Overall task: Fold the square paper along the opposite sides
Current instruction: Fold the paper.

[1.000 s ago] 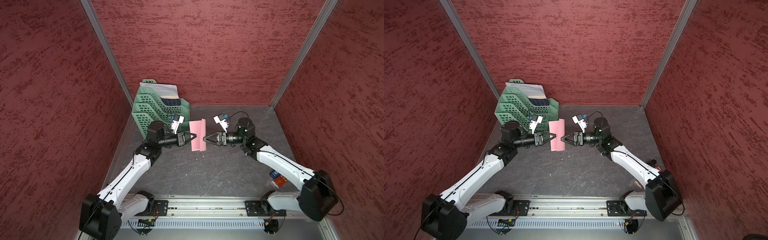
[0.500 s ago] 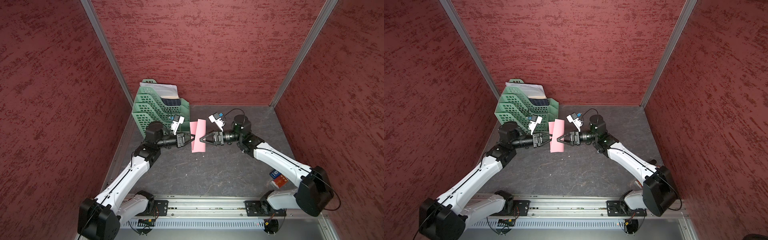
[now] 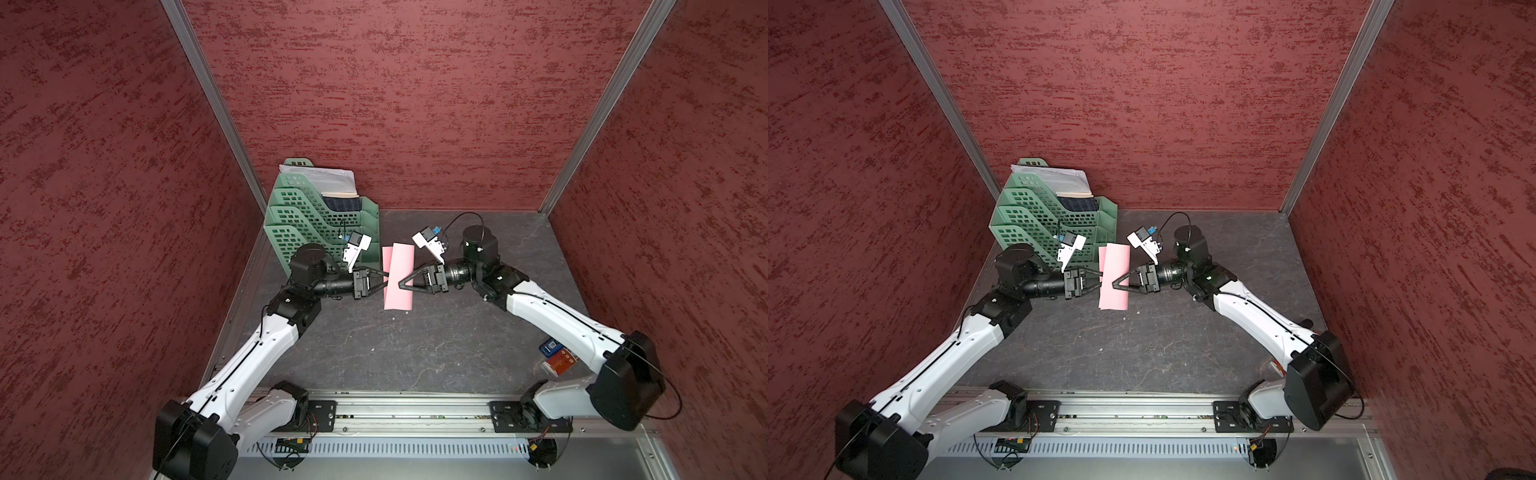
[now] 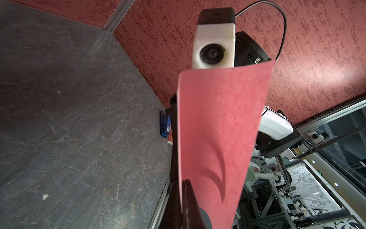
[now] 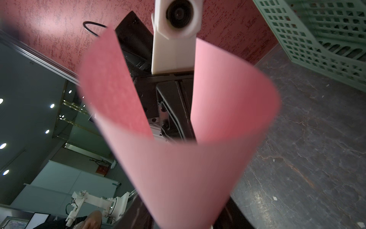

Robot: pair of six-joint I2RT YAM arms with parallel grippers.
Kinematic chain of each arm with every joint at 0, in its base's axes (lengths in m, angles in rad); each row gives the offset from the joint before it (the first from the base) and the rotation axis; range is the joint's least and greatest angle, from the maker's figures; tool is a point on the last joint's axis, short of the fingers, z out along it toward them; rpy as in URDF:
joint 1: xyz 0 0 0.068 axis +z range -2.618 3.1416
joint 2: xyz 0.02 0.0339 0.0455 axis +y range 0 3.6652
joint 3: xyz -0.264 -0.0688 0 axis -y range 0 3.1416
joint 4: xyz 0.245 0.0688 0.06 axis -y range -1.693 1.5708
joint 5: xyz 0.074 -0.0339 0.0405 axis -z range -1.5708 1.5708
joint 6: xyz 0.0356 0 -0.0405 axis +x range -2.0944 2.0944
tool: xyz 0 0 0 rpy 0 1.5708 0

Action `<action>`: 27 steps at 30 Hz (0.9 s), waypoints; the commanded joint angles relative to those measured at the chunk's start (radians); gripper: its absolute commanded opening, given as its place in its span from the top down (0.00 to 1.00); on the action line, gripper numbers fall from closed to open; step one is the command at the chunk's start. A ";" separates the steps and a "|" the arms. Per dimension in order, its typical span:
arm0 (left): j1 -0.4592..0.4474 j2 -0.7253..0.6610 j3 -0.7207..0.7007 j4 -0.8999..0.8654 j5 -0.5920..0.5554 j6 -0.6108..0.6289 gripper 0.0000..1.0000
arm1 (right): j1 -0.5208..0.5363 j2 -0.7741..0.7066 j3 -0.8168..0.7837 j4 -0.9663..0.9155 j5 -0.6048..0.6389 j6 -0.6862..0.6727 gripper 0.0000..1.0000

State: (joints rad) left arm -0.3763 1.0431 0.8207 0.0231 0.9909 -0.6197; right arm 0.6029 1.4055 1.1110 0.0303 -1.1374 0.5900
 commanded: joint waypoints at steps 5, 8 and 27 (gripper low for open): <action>-0.010 -0.024 0.009 0.005 0.028 0.016 1.00 | 0.023 0.029 0.083 -0.151 -0.041 -0.115 0.56; -0.010 -0.035 0.014 -0.021 0.028 0.030 1.00 | 0.023 0.029 0.096 -0.188 -0.041 -0.139 0.59; -0.010 -0.063 0.017 -0.030 0.046 0.035 0.85 | 0.024 0.041 0.125 -0.250 -0.033 -0.170 0.71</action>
State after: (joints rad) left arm -0.3824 1.0035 0.8207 -0.0250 1.0172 -0.5938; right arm 0.6201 1.4395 1.2037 -0.2119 -1.1637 0.4374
